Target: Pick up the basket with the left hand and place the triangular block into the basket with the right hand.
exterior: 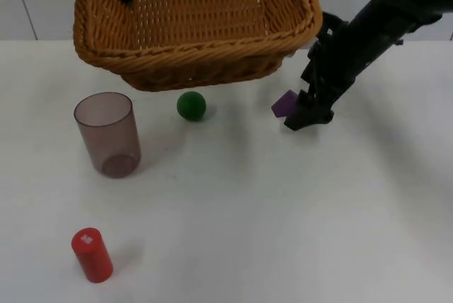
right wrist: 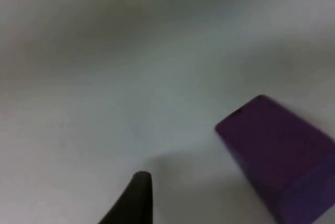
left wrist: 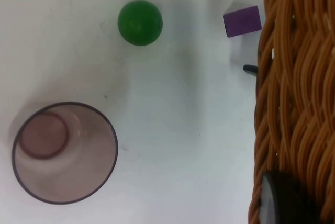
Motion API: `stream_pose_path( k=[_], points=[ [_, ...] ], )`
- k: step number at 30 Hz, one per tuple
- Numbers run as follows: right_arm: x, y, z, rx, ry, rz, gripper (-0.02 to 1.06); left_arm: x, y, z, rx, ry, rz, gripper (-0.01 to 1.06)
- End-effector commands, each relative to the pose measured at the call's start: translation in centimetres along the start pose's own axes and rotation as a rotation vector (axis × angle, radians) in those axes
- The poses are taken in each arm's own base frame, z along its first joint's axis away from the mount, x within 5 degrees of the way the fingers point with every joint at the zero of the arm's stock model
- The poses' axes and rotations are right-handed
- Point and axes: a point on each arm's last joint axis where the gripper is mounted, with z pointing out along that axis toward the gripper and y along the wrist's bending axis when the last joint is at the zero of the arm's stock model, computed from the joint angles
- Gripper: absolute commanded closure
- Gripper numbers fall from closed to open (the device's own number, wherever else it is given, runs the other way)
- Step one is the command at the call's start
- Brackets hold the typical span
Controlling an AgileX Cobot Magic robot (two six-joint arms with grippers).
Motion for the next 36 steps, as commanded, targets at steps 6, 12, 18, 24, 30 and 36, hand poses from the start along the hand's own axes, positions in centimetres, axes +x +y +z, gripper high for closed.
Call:
stream_pose_path(
  k=[6, 12, 18, 24, 30, 36],
  points=[
    [-0.8, 0.0, 0.6, 0.004, -0.016, -0.034, 0.0, -0.2, -0.8, -0.7, 0.042, -0.037, -0.017, 1.05],
    [-0.7, 0.3, 1.3, -0.003, -0.018, -0.047, 0.0, -0.3, -0.8, -0.7, 0.042, -0.047, -0.017, 1.05],
    [-0.2, 0.5, 2.0, -0.011, -0.009, -0.045, 0.0, -0.3, -0.8, -0.7, 0.042, -0.047, -0.017, 1.05],
    [0.0, 0.6, 2.7, -0.026, -0.013, -0.041, 0.05, -0.3, -0.8, -0.7, 0.042, -0.047, -0.017, 1.05],
    [0.3, 0.8, 3.1, -0.037, -0.005, -0.034, 0.35, -0.3, -0.8, -0.7, 0.042, -0.047, -0.017, 1.05],
    [0.4, 0.6, 3.1, -0.02, 0.005, 0.004, 0.75, -0.3, -0.8, -0.7, 0.042, -0.047, -0.017, 1.05]
  ],
)
